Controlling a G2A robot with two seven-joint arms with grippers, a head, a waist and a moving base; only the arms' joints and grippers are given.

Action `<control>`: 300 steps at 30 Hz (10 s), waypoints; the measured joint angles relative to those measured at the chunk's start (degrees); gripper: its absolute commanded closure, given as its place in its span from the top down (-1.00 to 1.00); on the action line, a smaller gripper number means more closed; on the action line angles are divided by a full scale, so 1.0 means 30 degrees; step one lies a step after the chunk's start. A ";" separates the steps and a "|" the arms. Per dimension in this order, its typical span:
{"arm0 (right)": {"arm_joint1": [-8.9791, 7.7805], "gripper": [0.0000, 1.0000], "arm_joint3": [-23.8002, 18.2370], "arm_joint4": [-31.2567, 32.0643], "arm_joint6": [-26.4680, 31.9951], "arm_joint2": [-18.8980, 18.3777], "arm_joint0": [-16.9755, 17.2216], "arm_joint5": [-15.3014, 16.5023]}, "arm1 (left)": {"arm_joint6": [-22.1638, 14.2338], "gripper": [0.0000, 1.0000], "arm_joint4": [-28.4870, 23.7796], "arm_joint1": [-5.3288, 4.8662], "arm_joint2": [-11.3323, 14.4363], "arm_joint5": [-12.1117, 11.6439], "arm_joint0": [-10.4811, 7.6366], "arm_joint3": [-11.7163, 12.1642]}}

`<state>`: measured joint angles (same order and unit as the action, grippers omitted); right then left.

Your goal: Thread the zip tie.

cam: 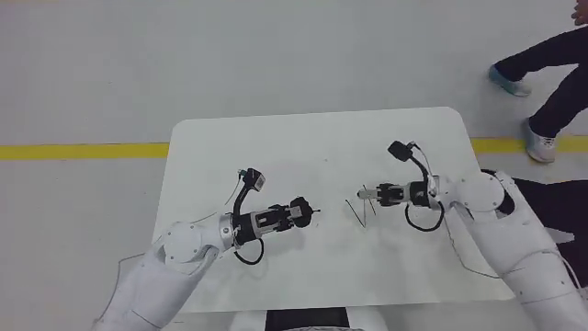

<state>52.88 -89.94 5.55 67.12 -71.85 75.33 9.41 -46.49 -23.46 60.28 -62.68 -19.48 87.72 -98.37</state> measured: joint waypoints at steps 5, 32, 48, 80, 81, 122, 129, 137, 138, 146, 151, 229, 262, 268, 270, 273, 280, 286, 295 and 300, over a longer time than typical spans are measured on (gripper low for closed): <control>-0.0073 1.00 -0.0133 0.1999 0.2247 0.0939 -0.1260 0.0774 | 0.0000 -1.00 0.0000 0.0000 0.0000 0.0000 0.0000 0.0000; 0.0299 1.00 0.0997 0.3856 0.3542 0.5229 -0.4193 0.3355 | 0.0000 -1.00 0.0000 0.0000 0.0000 0.0000 0.0000 0.0000; 0.0655 1.00 0.2389 0.4092 0.2662 0.7399 -0.5290 0.3153 | 0.0000 -1.00 0.0000 0.0000 0.0000 0.0000 0.0000 0.0000; 0.0584 -0.48 0.3268 0.5662 0.1593 0.8070 -0.5618 0.3357 | 0.0000 -1.00 0.0000 0.0000 0.0000 0.0000 0.0000 0.0000; 0.0606 -0.50 0.3364 0.5657 0.1567 0.8129 -0.5661 0.3357 | 0.0000 -1.00 0.0000 0.0000 0.0000 0.0000 0.0000 0.0000; 0.1610 -1.00 0.5584 0.5672 0.0783 1.0033 -0.7122 0.2871 | 0.0000 -1.00 0.0000 0.0000 0.0000 0.0000 0.0000 0.0000; 0.1626 -1.00 0.5751 0.5633 0.0718 0.9941 -0.7214 0.2927 | 0.0000 -1.00 0.0000 0.0000 0.0000 0.0000 0.0000 0.0000; 0.0988 -1.00 0.4620 0.5156 0.0498 0.8330 -0.6414 0.3367 | 0.0000 -1.00 0.0000 0.0000 0.0000 0.0000 0.0000 0.0000; 0.0870 -1.00 0.4341 0.5039 0.0485 0.8044 -0.6234 0.3367 | 0.0000 -1.00 0.0000 0.0000 0.0000 0.0000 0.0000 0.0000; -0.0282 -1.00 0.1729 0.3155 0.0448 0.5274 -0.4243 0.3357 | 0.0000 -1.00 0.0000 0.0000 0.0000 0.0000 0.0000 0.0000; -0.0846 -1.00 0.0770 0.0901 0.0393 0.3765 -0.3160 0.3357 | 0.0000 -1.00 0.0000 0.0000 0.0000 0.0000 0.0000 0.0000; -0.1065 -1.00 -0.7534 0.1474 -1.5983 -0.1230 0.7486 0.3355 | 0.7700 -1.00 0.3116 0.1206 0.3158 0.0000 -0.1004 0.0597; -0.0241 -1.00 -0.7422 0.3090 -1.6454 0.0264 0.7050 0.2971 | 0.7700 -1.00 0.3116 0.1206 0.3158 0.0000 -0.1005 0.0597; -0.0148 -1.00 -0.7240 0.2799 -1.6206 0.0270 0.7057 0.2882 | 0.7700 -1.00 0.3116 0.1206 0.3158 0.0000 -0.1005 0.0597; -0.0112 -1.00 -0.7172 0.2684 -1.6156 0.0270 0.7041 0.2827 | 0.7700 -1.00 0.3116 0.1206 0.3158 0.0000 -0.1005 0.0597; -0.0054 -1.00 -0.7090 0.2463 -1.6239 0.0239 0.7054 0.2826 | 0.7700 -1.00 0.3116 0.1206 0.3158 0.0000 -0.1005 0.0597; 0.0068 -1.00 -0.6898 0.1760 -1.6467 0.0099 0.7155 0.3257 | 0.7700 -1.00 0.3116 0.1206 0.3158 0.0000 -0.1005 0.0597; 0.0161 -1.00 -0.6849 0.1538 -1.6576 0.0008 0.7214 0.3361 | 0.7700 -1.00 0.3116 0.1206 0.3158 0.0000 -0.1005 0.0597; 0.0291 -1.00 -0.6784 0.1078 -1.6178 -0.0085 0.7271 0.2558 | 0.7700 -1.00 0.3116 0.1206 0.3158 0.0000 -0.1005 0.0597; 0.0368 -1.00 -0.6831 0.0864 -1.5979 -0.0123 0.7230 0.2095 | 0.7700 -1.00 0.3116 0.1206 0.3158 0.0000 -0.1005 0.0597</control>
<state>53.99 -110.44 8.14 19.18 -72.22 97.02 15.70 -23.39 -14.11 63.90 -53.21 -19.48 84.70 -96.57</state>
